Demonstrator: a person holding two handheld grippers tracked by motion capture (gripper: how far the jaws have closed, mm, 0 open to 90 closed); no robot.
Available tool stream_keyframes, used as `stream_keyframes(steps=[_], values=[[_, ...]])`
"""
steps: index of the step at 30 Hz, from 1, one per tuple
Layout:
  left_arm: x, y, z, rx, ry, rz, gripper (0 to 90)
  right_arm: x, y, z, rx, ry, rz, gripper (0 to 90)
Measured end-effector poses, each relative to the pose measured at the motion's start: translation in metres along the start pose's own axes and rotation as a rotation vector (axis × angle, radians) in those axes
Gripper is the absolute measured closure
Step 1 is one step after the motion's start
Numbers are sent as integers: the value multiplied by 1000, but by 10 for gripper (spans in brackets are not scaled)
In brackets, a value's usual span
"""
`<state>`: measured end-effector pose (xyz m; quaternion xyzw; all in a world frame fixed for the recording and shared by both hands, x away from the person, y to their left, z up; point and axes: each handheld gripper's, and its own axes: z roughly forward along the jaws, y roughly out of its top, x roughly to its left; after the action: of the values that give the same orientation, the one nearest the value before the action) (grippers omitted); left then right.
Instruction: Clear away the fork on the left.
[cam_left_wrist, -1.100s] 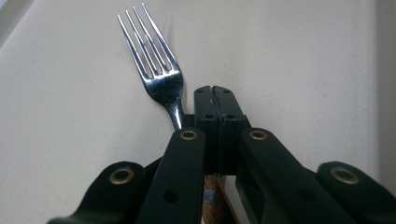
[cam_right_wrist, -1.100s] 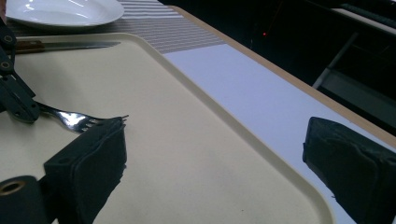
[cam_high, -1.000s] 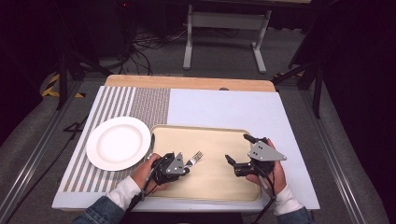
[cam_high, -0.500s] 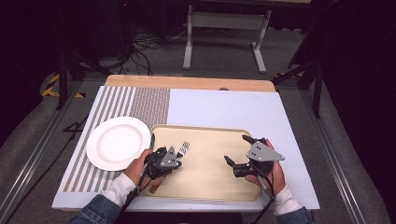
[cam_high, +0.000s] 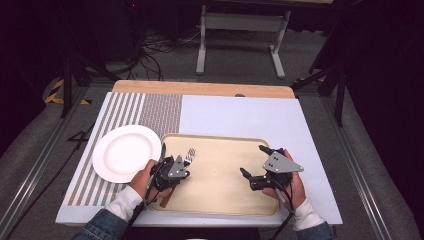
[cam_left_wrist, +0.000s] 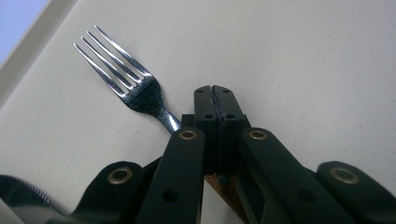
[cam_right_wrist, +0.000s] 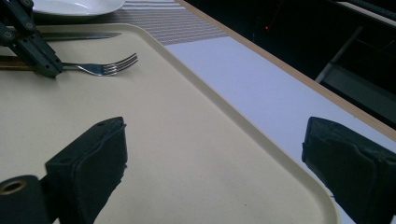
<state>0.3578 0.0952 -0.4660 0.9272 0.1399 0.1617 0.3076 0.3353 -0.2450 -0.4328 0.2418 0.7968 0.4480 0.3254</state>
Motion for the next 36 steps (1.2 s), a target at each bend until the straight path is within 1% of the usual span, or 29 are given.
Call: stream_keyframes(steps=[1, 3, 4, 6, 7, 9, 15, 16, 18, 20, 21, 23, 25, 26, 27, 29, 31, 33, 35, 36], values=[[1, 0, 0, 0, 7, 6, 897, 0, 0, 0, 0, -1, -1, 76], [1, -2, -2, 0, 13, 1, 897, 0, 0, 0, -2, -1, 1, 76], [1, -3, -3, 10, 13, -3, 897, 0, 0, 0, 0, 0, 0, 76], [1, -5, -5, 13, 14, -7, 897, 0, 0, 0, 0, 1, -1, 76], [1, -6, -5, 15, 20, 2, 897, 0, 0, 0, 0, 1, -2, 76], [0, -7, -7, 24, 19, -4, 897, 0, 0, 0, 1, 1, 0, 76], [3, -12, -10, 13, 11, -14, 897, 0, 0, 0, 6, 2, 0, 76], [2, -13, -11, 16, 10, -24, 897, 0, 0, 0, 6, 2, -1, 76], [3, -14, -12, 12, 8, -19, 897, 0, 0, 0, 6, 2, -1, 76], [2, -17, -14, 24, 15, -26, 896, 0, -1, 0, 10, 2, 0, 76], [2, -18, -14, 16, 16, -24, 896, 1, -1, 0, 11, 4, -1, 76], [2, -20, -16, 20, 17, -34, 896, 1, -1, 0, 12, 4, -4, 76], [2, -21, -17, 15, 21, -30, 896, 1, -1, 1, 15, 4, -5, 76], [1, -22, -18, 22, 21, -38, 896, 1, -1, 1, 16, 4, -7, 76], [1, -23, -19, 19, 23, -29, 896, 2, -1, 1, 17, 5, -9, 76], [0, -25, -21, 25, 24, -41, 895, 2, -1, 1, 18, 6, -10, 76], [0, -27, -22, 21, 25, -46, 895, 2, -1, 1, 19, 6, -11, 76], [0, -28, -23, 23, 26, -38, 893, 2, -1, 1, 18, 5, -11, 76], [-1, -29, -24, 26, 29, -47, 890, 2, -1, 0, 17, 5, -13, 76], [0, -30, -25, 22, 32, -42, 887, 2, -1, 0, 17, 5, -14, 76]])
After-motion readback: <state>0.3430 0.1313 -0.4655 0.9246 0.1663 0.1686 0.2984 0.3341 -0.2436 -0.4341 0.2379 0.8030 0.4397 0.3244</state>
